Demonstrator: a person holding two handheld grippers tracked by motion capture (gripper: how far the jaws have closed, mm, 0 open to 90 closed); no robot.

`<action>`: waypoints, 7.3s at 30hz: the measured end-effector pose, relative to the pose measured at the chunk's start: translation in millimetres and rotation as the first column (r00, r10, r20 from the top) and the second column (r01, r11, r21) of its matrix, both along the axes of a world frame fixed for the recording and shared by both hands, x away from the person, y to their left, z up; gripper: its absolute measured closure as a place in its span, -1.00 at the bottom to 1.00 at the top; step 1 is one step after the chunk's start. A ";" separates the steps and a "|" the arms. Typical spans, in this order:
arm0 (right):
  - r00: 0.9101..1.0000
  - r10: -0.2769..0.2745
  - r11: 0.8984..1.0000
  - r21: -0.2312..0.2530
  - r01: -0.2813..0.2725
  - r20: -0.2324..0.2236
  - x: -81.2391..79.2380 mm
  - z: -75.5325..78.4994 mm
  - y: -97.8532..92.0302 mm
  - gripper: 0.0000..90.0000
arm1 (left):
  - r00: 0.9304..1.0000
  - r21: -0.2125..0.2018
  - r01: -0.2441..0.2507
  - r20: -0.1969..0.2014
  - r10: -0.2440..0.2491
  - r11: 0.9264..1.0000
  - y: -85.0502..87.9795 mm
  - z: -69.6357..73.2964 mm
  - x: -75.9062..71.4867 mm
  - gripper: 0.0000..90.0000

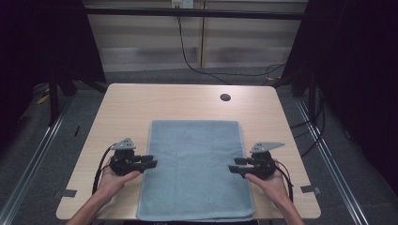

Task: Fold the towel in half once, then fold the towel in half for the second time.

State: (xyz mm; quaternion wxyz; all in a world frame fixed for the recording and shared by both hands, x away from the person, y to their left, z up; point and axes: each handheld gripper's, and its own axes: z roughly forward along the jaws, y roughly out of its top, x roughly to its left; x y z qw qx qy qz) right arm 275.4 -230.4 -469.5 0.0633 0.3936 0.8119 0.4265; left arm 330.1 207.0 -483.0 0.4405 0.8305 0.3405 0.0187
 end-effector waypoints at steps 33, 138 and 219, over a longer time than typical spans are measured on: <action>1.000 0.007 0.994 -0.106 -0.008 -0.006 10.6 -31.1 17.4 0.02 | 0.998 0.082 0.030 0.057 -0.035 0.996 1.1 -20.3 -17.6 0.31; 0.990 -0.123 0.981 0.160 0.111 0.067 71.8 14.3 -26.0 0.89 | 0.994 -0.129 -0.067 0.078 0.078 0.989 17.2 24.1 51.0 0.81; 0.966 -0.216 0.968 0.163 0.192 0.140 -15.3 23.8 -58.9 -0.03 | 0.971 -0.068 -0.219 0.087 0.224 0.973 60.7 24.8 1.9 -0.40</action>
